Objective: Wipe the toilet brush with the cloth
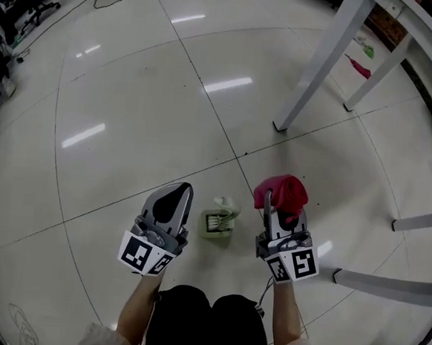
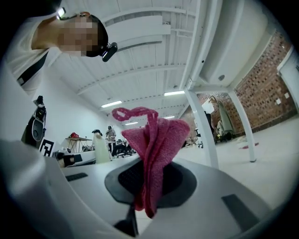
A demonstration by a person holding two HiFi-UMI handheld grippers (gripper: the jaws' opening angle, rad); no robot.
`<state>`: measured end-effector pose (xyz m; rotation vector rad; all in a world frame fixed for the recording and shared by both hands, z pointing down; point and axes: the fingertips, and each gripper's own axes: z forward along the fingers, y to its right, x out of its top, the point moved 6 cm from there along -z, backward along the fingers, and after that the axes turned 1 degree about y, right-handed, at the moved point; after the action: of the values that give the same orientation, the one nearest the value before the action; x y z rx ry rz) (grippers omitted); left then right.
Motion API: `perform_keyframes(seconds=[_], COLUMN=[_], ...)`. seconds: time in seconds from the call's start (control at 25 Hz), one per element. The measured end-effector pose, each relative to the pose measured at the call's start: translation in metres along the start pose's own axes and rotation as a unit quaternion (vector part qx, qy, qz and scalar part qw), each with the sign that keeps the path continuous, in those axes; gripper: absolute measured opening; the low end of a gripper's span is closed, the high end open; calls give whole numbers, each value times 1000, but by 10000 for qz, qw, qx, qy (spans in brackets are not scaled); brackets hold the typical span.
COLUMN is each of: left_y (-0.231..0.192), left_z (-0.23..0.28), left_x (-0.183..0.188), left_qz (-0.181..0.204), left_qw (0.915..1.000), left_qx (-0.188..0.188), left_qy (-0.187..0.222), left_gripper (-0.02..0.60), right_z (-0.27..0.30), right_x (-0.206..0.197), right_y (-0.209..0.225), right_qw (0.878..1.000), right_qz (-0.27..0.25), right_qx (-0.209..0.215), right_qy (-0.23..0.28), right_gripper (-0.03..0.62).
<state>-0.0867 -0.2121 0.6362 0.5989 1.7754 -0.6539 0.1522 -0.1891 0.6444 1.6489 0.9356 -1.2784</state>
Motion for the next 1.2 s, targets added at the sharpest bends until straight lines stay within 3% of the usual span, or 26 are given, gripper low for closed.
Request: perform_keyframes(seconds=[0.24,0.4,0.64,0.92,1.2], left_y=[15,21,35,48,52], left_z=[-28,-45,-78,-85,-85], left_x=[-87,-130,-175,-202,-215], left_qz=[-148,-79,-432,-458,-551], left_qw=[9993,9988,9960,9912,9903], left_qx=[-251,-214,-137,-229,-238], left_qy=[-245,-427,-774,-1220,-1256], left_gripper=[5,5,5,5,5], right_z=[-31,-39,-50,-47,-84], right_x=[-104,-156,-228,-253,-253], right_y=[7,18,32,28,8], right_qw=[9994,9992,9954,9889,9866], right_qz=[194,217,414,866,893], right_qx=[91,101,-87,264,155], right_qy=[-287,-314,-857,-1179,-1359], right_gripper=[31,31,31,31,31])
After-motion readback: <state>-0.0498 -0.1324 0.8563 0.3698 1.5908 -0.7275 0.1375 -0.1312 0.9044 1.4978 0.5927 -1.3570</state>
